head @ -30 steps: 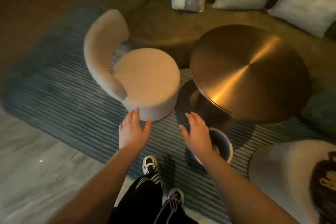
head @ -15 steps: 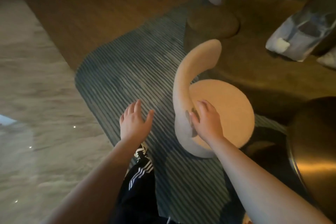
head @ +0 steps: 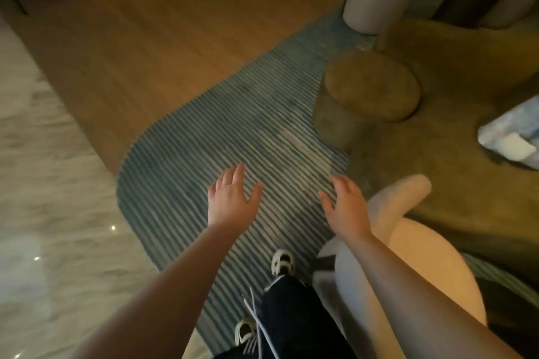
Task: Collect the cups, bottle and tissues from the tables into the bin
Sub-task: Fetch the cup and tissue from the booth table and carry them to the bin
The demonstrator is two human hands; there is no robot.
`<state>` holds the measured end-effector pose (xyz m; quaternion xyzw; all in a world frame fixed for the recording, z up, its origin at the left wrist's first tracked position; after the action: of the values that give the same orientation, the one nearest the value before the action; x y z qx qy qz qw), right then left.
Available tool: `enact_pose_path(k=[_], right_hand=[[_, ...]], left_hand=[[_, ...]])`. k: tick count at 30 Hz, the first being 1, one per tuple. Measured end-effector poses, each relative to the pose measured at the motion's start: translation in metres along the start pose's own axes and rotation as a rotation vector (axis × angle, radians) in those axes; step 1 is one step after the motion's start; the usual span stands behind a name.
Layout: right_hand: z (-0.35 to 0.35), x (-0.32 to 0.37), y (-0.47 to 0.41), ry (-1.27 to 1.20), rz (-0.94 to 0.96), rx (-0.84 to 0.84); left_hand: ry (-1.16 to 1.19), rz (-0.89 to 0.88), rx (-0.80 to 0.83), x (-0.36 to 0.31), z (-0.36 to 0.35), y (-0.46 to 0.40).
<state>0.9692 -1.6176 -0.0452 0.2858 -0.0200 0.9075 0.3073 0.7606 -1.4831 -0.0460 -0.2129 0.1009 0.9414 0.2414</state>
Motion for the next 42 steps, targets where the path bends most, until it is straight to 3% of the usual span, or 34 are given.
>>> enact_pose_path(k=[9,15,23,33,42], right_hand=[[-0.006,0.037,-0.341,-0.031,-0.015,-0.048],[0.034,0.083,-0.578,-0.002,0.002,-0.064],[0.066,0.123,-0.828,0.002,-0.045,-0.062],[0.064,0.172,-1.204,-0.019,-0.178,-0.055],[0.131,0.167,-1.460,-0.044,-0.298,-0.129]], left_hand=[[-0.023,-0.048,0.015,0.002,0.004,-0.348],[-0.021,-0.057,0.028,-0.024,0.035,-0.581],[-0.009,-0.075,0.021,-0.046,0.056,-0.846],[-0.076,-0.099,0.068,-0.034,0.078,-1.256],[-0.095,-0.175,0.116,-0.112,0.081,-1.527]])
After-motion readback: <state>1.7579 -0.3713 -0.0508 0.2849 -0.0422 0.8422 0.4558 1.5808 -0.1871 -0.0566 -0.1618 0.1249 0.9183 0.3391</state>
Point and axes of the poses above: each hand's wrist, its own y-axis away from the middle knuckle, its own z-axis out of the back of the hand, x = y × z, the point moved 8 cm from there along -y, towards the middle knuckle, and after that the axes turned 3 degrees about -z, right-handed, at the moved point
